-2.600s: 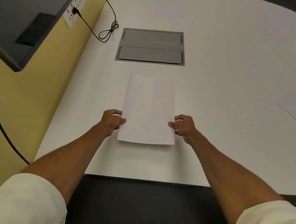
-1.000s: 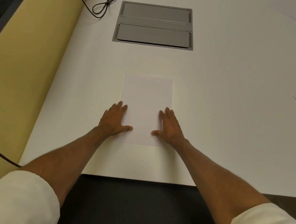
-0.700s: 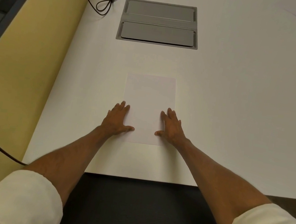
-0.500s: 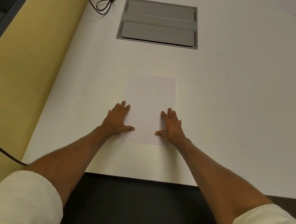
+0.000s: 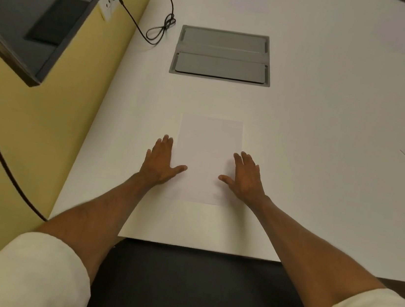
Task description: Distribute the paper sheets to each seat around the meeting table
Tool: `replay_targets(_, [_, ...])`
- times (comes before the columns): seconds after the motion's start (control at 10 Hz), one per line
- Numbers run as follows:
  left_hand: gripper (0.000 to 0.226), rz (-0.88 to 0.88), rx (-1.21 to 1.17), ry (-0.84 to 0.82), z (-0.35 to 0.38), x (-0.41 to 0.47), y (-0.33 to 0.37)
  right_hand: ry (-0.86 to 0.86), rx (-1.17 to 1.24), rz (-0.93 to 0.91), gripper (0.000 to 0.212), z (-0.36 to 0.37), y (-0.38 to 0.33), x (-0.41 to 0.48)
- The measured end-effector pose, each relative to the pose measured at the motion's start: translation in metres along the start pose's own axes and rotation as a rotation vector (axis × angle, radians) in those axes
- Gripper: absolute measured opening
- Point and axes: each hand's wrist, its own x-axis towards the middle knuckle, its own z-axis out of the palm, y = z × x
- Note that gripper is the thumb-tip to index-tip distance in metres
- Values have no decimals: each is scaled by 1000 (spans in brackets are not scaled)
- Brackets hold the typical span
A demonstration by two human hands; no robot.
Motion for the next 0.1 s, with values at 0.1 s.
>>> replay_targets(0.1, [93,19,75,82,-25,-7,22,100,-121,-37,84,-30,-2,-3])
